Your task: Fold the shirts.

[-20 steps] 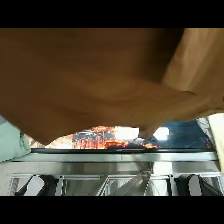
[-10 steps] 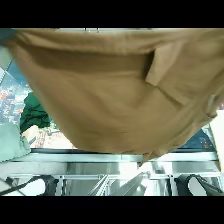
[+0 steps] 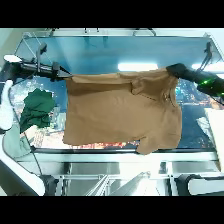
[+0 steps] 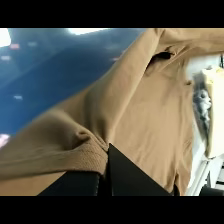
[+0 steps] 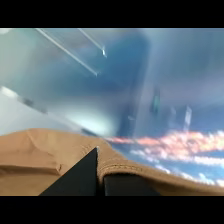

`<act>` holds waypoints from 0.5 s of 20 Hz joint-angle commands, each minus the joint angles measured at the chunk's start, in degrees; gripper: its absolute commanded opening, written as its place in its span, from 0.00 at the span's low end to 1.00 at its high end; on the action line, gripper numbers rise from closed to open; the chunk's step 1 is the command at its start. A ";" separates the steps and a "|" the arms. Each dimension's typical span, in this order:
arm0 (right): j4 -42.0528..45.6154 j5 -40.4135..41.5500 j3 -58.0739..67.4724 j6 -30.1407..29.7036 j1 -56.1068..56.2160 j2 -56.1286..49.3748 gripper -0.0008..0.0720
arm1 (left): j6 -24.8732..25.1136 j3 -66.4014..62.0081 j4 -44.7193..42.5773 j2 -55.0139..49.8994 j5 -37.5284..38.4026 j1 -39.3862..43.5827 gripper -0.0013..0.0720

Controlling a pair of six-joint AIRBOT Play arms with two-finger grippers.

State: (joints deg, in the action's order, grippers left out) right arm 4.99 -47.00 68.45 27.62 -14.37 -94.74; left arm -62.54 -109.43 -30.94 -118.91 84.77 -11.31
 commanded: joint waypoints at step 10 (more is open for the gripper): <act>18.36 -25.53 1.62 4.15 -14.60 -7.50 0.04 | -3.58 2.49 -1.05 -6.45 13.57 -0.37 0.04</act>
State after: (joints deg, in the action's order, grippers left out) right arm 15.11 -67.81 70.15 30.44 -27.16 -101.93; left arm -66.00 -110.02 -31.90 -125.27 95.33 -11.60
